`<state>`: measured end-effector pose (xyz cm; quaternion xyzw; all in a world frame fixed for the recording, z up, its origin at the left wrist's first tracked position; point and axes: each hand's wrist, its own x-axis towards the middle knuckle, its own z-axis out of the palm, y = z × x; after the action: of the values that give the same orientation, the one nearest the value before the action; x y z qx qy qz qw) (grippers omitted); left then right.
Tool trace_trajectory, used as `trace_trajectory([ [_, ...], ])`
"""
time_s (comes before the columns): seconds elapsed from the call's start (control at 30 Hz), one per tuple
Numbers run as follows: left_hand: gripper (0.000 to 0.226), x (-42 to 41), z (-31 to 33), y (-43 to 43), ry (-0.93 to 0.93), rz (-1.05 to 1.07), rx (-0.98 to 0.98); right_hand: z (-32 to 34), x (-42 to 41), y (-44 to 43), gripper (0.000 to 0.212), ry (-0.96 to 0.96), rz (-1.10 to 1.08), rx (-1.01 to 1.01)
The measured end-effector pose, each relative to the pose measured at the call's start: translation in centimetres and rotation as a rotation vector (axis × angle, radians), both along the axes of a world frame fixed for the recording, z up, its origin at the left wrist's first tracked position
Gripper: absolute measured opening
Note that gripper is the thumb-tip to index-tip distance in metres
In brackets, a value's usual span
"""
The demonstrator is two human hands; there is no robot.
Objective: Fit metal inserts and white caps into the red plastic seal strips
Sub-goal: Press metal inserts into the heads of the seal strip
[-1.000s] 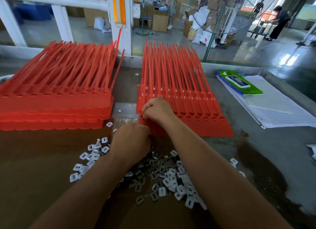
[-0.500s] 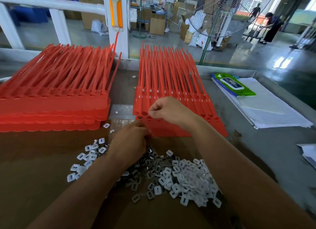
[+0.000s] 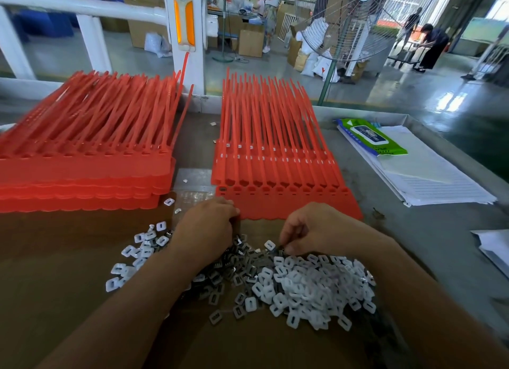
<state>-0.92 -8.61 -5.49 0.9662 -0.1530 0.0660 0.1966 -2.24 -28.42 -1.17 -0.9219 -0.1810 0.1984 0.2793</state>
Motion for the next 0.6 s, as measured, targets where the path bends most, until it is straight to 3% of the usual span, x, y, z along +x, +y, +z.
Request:
trace_trajectory([
  [0.6, 0.042, -0.12, 0.20, -0.06, -0.003, -0.003, -0.005, -0.08, 0.11, 0.54, 0.017, -0.034, -0.048, 0.085],
])
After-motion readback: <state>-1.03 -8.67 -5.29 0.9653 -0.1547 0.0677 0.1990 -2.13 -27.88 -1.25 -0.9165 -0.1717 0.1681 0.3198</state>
